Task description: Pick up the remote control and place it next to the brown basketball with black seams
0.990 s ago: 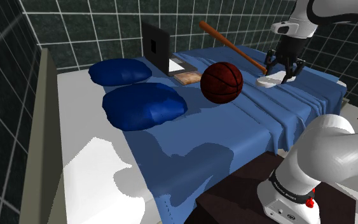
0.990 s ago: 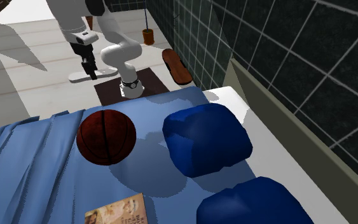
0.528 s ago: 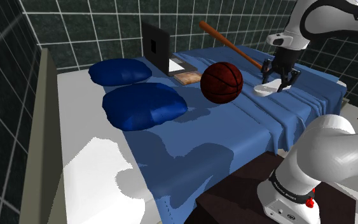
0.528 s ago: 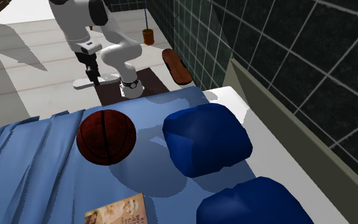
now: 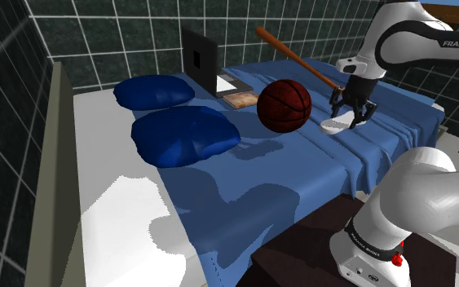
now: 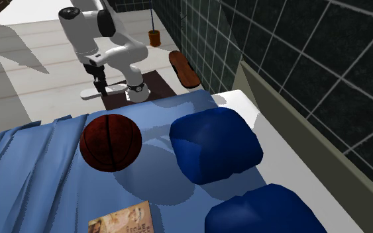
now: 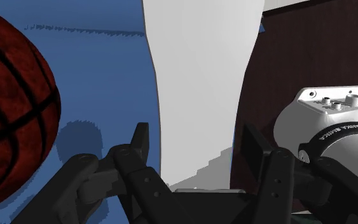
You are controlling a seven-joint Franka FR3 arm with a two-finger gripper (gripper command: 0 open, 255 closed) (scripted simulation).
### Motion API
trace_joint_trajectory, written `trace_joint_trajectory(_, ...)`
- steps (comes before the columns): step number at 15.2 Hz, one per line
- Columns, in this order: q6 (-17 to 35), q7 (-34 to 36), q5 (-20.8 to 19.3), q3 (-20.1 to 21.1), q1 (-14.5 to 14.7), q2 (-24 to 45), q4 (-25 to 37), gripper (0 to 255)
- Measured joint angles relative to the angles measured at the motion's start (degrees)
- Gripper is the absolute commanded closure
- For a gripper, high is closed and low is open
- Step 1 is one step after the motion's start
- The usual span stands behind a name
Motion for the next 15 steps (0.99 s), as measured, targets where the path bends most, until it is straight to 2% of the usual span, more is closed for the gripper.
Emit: trace_joint_trajectory(15, 11.86, 0.68, -5.80, -6.04, -1.97, 2.43, -9.57, 255)
